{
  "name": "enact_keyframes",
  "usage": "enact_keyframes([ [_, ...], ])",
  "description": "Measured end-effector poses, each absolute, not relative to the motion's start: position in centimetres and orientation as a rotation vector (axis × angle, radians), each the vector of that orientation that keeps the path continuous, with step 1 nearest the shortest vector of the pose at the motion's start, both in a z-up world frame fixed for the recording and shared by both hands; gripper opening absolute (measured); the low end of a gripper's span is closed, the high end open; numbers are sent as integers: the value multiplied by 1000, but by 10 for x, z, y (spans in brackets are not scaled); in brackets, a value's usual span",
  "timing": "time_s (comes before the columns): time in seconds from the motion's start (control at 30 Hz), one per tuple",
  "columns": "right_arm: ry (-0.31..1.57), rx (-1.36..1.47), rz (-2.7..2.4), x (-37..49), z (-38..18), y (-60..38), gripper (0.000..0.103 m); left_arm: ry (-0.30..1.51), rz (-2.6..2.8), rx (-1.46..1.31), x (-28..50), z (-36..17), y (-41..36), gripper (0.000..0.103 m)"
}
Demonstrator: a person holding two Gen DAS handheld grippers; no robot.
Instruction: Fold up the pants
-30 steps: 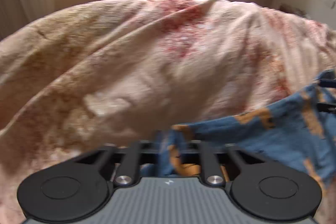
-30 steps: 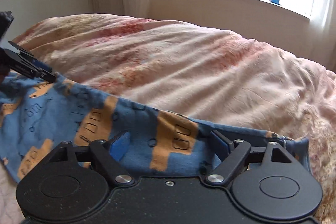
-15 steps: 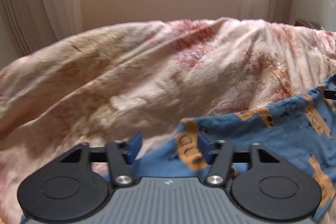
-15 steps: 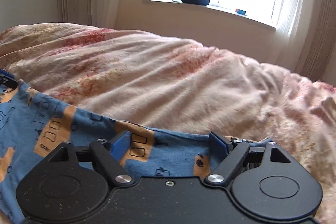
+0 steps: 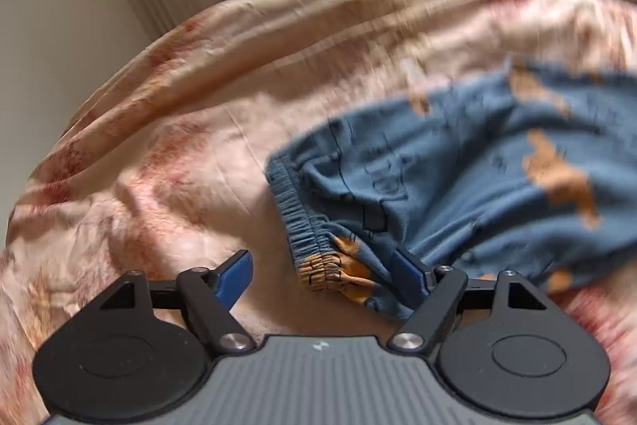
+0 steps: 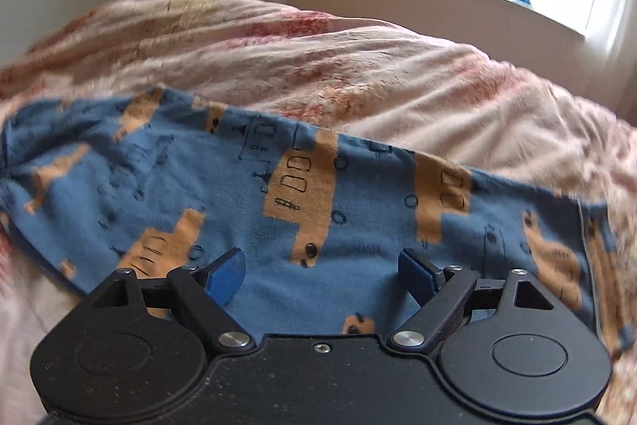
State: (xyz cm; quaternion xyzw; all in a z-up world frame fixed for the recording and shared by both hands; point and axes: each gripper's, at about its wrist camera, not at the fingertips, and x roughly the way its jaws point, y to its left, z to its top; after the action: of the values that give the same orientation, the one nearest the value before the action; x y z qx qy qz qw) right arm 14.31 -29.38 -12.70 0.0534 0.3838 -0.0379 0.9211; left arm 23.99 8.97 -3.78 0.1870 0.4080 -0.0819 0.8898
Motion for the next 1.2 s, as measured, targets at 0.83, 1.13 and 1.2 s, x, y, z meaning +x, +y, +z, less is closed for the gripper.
enact_keyframes([
  [0.83, 834, 172, -297, 108, -117, -347, 102, 956, -213, 286, 215, -68, -73, 103],
  [1.13, 751, 743, -380, 35, -117, -491, 101, 969, -115, 243, 201, -65, -102, 103],
  [1.2, 719, 822, -376, 23, -126, -512, 101, 951, -162, 205, 205, -50, -124, 103],
])
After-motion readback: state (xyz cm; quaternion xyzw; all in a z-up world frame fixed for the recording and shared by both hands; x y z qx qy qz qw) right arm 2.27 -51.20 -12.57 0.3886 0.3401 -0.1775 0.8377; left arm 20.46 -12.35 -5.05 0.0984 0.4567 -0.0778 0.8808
